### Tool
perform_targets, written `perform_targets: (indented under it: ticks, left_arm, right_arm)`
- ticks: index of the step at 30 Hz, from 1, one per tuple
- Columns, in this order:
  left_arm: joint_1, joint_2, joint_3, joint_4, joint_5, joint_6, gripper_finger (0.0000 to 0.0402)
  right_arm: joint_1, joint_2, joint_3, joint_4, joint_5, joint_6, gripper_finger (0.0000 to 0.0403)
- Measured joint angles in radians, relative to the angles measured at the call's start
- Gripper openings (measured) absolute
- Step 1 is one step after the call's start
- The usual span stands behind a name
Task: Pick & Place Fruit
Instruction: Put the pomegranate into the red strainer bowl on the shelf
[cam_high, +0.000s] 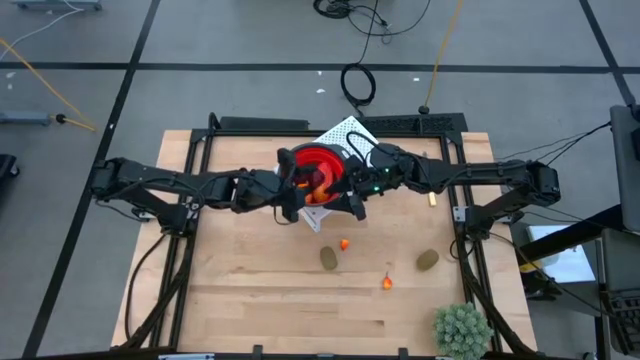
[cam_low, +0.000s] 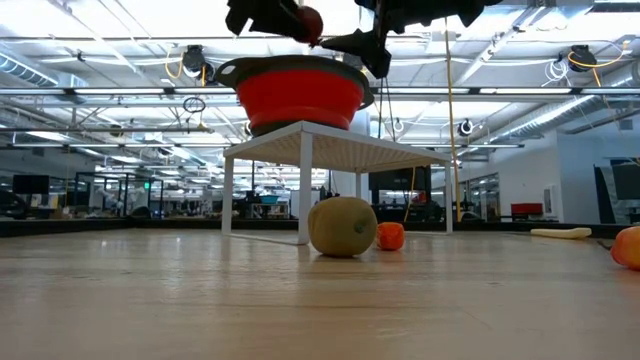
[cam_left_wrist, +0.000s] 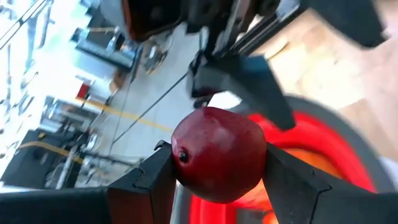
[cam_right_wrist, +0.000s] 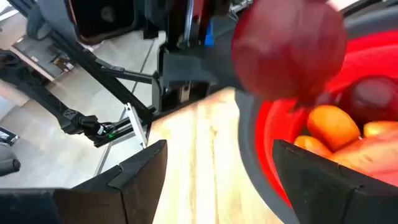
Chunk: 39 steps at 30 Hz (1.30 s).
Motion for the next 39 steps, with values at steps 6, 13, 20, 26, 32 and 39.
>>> perform_targets:
  ticks: [6,13,20,26,32,39]
  left_arm:
    - [0.031,-0.013,0.000,-0.006,-0.068,-0.002,0.0200]
    - [0.055,-0.057,0.000,0.001,-0.129,-0.073,0.0200]
    - [0.067,-0.117,0.000,0.038,-0.133,-0.207,0.0200]
    - [0.077,-0.164,0.001,0.048,-0.129,-0.416,0.0200]
    - [0.084,-0.199,0.000,0.045,-0.103,-0.669,0.0200]
    - [0.084,-0.209,0.000,0.044,-0.084,-0.924,0.0200]
  right_arm:
    - [0.000,-0.015,0.001,-0.065,0.000,-0.007,0.0280]
    - [0.001,-0.060,0.000,-0.190,0.003,-0.127,0.0239]
    - [0.002,-0.143,-0.049,-0.224,0.034,-0.217,0.0148]
    - [0.002,-0.249,-0.137,-0.186,0.096,-0.270,0.0059]
    - [0.002,-0.380,-0.234,-0.186,0.170,-0.321,0.0006]
    - [0.002,-0.515,-0.319,-0.184,0.246,-0.323,0.0002]
